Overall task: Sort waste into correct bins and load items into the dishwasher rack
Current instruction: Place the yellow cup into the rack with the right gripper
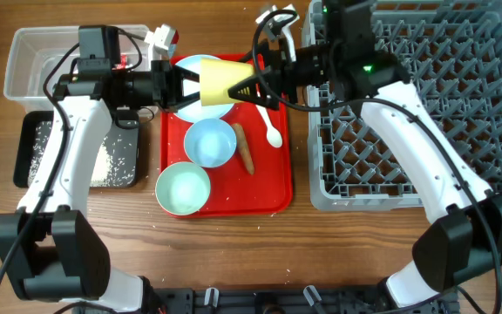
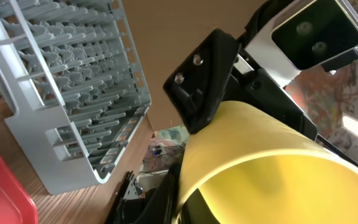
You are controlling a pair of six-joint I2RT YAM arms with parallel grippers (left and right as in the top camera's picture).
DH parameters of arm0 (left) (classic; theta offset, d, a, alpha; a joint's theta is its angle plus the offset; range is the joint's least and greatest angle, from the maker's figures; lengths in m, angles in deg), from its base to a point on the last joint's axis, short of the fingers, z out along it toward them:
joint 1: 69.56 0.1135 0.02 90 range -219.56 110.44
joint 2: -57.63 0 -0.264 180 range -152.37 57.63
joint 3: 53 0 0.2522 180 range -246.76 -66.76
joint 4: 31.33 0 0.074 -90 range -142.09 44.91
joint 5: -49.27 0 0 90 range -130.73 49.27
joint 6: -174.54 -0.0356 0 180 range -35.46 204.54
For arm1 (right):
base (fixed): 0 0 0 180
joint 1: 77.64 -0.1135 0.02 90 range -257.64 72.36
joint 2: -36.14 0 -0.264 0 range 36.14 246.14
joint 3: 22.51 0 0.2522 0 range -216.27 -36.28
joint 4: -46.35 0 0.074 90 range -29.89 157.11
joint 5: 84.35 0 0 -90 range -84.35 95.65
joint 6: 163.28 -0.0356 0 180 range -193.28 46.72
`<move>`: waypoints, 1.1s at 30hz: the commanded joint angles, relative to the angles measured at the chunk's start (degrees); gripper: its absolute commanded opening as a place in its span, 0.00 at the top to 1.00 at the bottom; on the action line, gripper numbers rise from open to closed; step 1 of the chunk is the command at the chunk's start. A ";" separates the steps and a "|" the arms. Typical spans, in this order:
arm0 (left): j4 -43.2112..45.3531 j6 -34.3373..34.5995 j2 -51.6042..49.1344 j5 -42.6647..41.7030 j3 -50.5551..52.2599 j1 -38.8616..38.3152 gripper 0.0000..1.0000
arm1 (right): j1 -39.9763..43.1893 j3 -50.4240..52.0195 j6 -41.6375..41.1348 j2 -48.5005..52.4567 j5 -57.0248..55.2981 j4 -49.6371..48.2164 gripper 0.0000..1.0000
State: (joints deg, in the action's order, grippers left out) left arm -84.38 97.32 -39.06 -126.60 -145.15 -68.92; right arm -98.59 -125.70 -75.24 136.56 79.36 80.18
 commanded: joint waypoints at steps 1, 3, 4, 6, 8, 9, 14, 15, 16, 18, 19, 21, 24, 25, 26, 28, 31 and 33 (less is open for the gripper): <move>1.79 0.13 0.79 -2.97 -0.81 -0.15 0.96 | -1.18 -0.09 -1.07 0.63 0.83 0.33 0.21; 2.29 0.15 0.79 -3.50 -0.81 -0.15 0.96 | -1.18 -0.09 -1.03 0.63 0.83 0.28 0.23; 2.32 0.13 0.79 -3.50 -0.81 -0.15 0.96 | -1.18 -0.07 -1.05 0.63 0.85 0.31 0.30; 2.32 0.13 0.79 -3.48 -0.81 -0.15 0.96 | -1.18 -0.07 -1.03 0.63 0.83 0.31 0.41; 2.29 0.13 0.79 -3.48 -0.81 -0.17 0.96 | -1.18 -0.07 -1.01 0.63 0.85 0.22 0.46; 2.29 0.15 0.79 -3.48 -0.81 -0.17 0.95 | -1.16 -0.07 -1.05 0.63 0.85 0.07 0.48; 2.29 0.09 0.79 -2.78 -0.81 -0.17 0.69 | 5.25 -0.09 -2.03 -0.31 0.66 1.20 0.48; 2.29 0.11 0.79 -1.90 -0.81 -0.17 0.69 | 8.52 -0.09 -2.80 -0.92 -0.02 2.67 0.48; 2.27 0.11 0.79 0.07 -0.81 -0.17 0.68 | 11.54 -0.09 -2.78 -1.73 -4.13 6.21 0.49; 2.27 0.09 0.79 5.79 -0.81 -0.17 0.64 | 15.50 -0.22 -3.43 -4.33 -21.09 16.50 0.49; 2.25 0.09 0.79 9.75 -0.81 -0.17 0.64 | 16.28 -0.24 -5.35 -6.40 -31.26 20.92 0.49; 2.05 0.11 0.79 23.93 -0.79 -0.68 0.63 | 16.41 -0.26 -7.65 -11.89 -47.43 29.49 0.47; -1.68 0.11 0.79 45.35 -0.79 -2.84 0.62 | 16.41 -0.26 -10.78 -16.68 -62.88 45.05 0.47; -2.58 0.11 0.79 49.96 -0.79 -3.56 0.62 | 16.41 -0.24 -11.82 -16.63 -65.05 49.68 0.47; -3.06 0.11 0.79 53.31 -0.79 -4.17 0.62 | 16.41 -0.22 -11.98 -16.26 -66.10 53.46 0.47; -4.28 0.11 0.79 59.14 -0.70 -5.29 0.61 | 16.41 -0.09 -11.78 -14.95 -69.77 61.66 0.47; -4.98 0.09 0.79 61.11 -0.68 -5.42 0.56 | 16.41 1.49 -13.55 -10.60 -72.61 66.90 0.46; -5.49 0.09 0.79 61.44 -0.59 -5.42 0.54 | 16.41 6.40 -14.67 -8.24 -72.37 66.18 0.46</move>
State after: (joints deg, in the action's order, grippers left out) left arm -89.56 97.75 -38.99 -66.86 -145.26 -74.08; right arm -81.98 -123.23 -87.83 126.07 8.63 146.87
